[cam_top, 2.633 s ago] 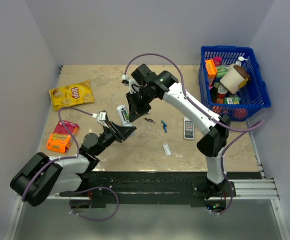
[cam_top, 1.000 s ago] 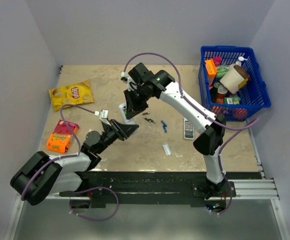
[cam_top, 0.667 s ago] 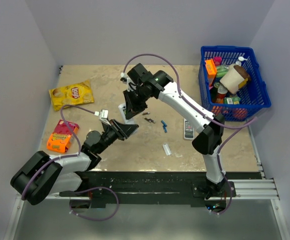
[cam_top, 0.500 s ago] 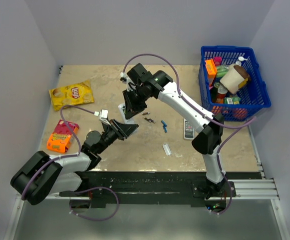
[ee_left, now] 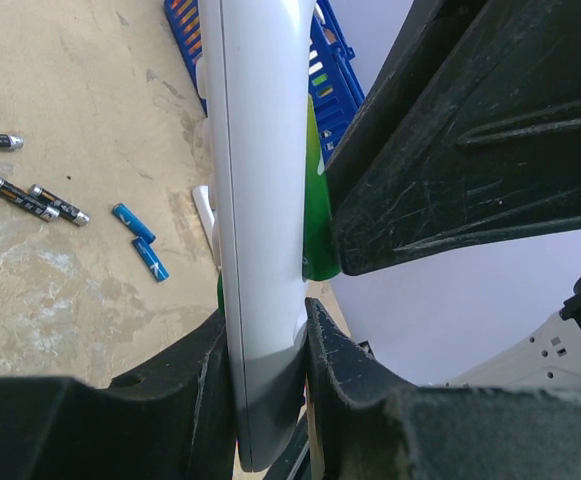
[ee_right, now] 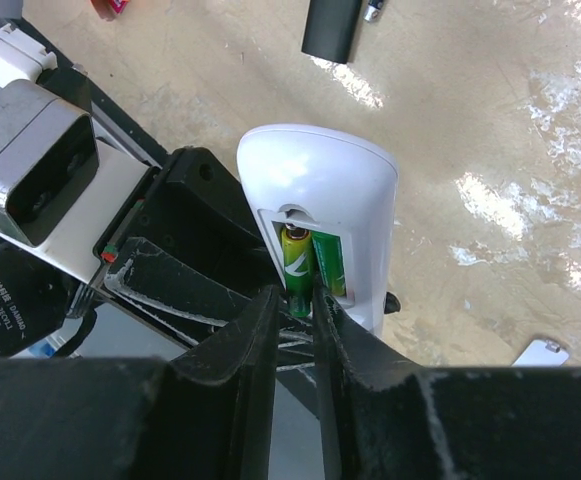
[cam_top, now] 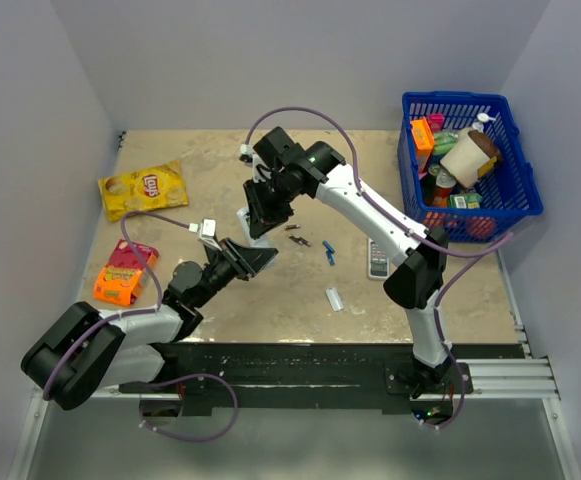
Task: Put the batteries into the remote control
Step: Load the battery into the remote control.
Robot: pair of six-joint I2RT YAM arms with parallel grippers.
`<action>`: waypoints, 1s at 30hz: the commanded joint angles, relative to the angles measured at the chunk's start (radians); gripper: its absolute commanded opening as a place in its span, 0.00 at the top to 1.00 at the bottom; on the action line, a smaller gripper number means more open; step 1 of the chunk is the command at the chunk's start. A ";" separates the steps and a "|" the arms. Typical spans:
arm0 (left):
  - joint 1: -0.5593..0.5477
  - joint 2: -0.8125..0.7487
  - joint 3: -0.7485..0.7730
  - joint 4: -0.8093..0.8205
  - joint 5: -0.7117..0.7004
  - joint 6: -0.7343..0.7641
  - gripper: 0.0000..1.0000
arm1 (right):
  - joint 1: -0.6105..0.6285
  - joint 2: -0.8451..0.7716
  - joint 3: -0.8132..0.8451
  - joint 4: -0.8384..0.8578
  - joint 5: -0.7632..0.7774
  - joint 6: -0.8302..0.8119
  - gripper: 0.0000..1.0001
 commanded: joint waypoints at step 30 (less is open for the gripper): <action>0.014 -0.013 0.075 0.063 0.044 0.001 1.00 | -0.011 -0.562 -0.534 0.643 -0.046 -0.643 0.44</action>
